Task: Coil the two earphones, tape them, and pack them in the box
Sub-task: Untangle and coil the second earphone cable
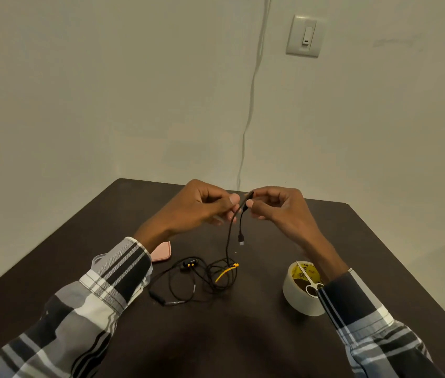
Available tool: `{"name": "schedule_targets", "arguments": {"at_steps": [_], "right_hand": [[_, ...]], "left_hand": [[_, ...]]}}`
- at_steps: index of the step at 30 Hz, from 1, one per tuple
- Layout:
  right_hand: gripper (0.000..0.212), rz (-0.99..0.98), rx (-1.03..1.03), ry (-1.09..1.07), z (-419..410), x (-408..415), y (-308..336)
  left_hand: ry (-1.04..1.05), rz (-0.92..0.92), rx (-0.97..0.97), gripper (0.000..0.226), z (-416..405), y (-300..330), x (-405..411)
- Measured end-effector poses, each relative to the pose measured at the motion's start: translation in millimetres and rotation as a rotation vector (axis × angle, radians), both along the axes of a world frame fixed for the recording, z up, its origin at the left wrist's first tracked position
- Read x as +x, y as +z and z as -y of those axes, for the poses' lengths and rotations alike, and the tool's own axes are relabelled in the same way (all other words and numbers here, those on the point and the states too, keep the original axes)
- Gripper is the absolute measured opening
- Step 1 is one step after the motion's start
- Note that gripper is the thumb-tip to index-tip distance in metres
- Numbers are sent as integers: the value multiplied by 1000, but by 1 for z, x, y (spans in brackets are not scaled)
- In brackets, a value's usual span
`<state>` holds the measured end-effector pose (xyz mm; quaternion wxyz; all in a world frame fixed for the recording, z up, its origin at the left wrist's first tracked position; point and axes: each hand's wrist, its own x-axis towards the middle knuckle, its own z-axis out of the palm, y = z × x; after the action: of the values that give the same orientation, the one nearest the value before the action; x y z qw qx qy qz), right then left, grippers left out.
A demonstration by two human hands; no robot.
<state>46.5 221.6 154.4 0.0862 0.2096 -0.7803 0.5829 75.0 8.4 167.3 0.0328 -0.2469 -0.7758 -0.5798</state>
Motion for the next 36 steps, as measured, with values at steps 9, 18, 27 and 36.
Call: {"name": "schedule_targets", "arguments": {"at_steps": [9,18,27,36], "right_hand": [[22,125,-198,118,-1,8,7],[22,260,-350,268,-9,7,11],[33,340,-344,268,-12,6,12],[26,219,-413,152,-20,-3,23]], "left_hand": [[235,-27,64,14,-4,-17,-18],[177,-32,-42,10,-12,-14,-20],[249,24,45,12,-12,-7,-15],[7,352,187,29,-4,-9,-2]]}}
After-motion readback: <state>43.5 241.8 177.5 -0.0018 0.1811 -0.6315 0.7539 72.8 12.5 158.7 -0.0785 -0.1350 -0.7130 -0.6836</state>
